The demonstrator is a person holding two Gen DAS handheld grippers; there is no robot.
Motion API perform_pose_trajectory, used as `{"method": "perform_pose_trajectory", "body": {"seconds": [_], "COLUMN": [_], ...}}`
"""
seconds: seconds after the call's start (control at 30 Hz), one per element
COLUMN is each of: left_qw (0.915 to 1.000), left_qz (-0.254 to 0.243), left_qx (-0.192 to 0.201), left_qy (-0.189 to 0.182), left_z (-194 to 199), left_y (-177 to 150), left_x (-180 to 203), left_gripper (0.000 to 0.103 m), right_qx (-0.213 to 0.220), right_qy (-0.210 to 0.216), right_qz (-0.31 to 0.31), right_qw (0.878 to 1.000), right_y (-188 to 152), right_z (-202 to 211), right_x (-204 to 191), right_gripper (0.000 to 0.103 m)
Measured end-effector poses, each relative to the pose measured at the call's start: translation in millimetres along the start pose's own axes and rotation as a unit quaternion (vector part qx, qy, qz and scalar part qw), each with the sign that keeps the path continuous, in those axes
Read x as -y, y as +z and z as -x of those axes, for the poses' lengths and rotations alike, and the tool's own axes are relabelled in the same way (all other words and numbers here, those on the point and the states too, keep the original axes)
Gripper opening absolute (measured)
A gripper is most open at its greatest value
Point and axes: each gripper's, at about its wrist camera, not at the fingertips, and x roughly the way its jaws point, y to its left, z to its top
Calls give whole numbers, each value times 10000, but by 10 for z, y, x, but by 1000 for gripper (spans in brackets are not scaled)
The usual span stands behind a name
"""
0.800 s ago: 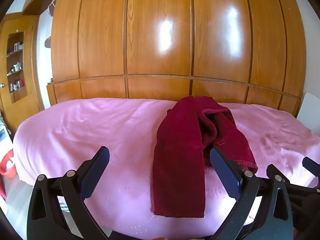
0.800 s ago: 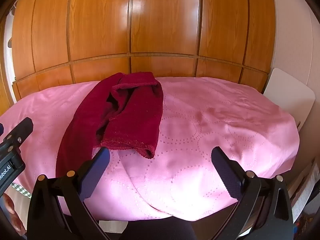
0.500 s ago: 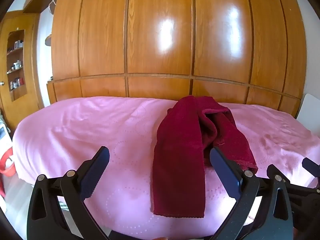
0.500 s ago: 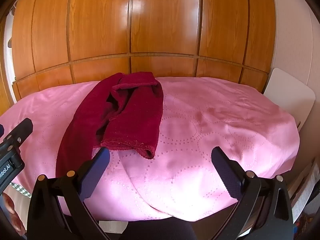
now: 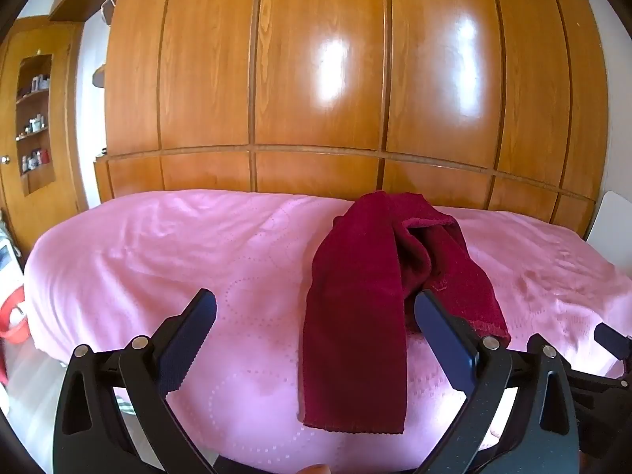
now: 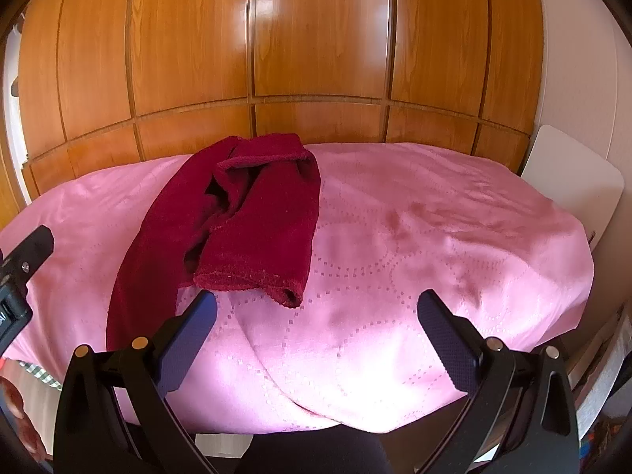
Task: Fold small clothes
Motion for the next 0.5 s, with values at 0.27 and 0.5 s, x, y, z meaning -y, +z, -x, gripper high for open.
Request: {"method": "perform_pose_trajectory", "body": {"seconds": [0.27,0.5], "left_qw": [10000,10000], "left_qz": [19,12], "left_qx": [-40,-29], "left_qy": [-13,-41], "left_z": [0,-7], "left_y": [7,7], "left_x": [-24,-38], "left_gripper": [100,100], "right_qx": [-16,-44], "right_qy": [-1,-9], "right_qz": [31,40], "right_qw": [10000,10000], "right_y": [-12,-14], "right_z": [-28,-47], "right_x": [1,0], "right_gripper": [101,101]}}
